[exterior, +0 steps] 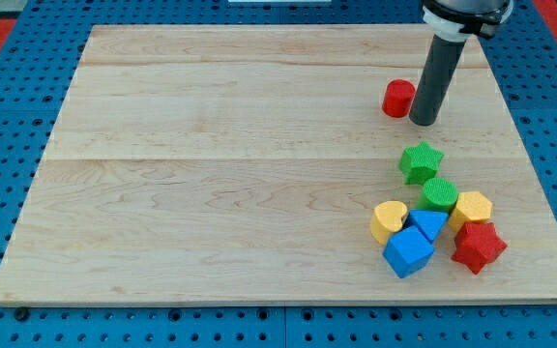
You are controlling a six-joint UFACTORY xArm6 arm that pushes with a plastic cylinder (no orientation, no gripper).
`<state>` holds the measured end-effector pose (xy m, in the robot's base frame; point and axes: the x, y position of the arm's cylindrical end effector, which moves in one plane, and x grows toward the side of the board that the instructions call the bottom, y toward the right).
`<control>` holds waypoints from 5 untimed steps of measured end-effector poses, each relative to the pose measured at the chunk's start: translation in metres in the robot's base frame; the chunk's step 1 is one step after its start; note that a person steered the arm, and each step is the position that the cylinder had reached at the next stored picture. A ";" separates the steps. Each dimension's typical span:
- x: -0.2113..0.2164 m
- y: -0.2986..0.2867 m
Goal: Move the red circle towards top left
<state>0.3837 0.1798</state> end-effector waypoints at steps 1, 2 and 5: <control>0.000 0.008; -0.011 0.008; -0.023 -0.101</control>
<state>0.3611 0.0790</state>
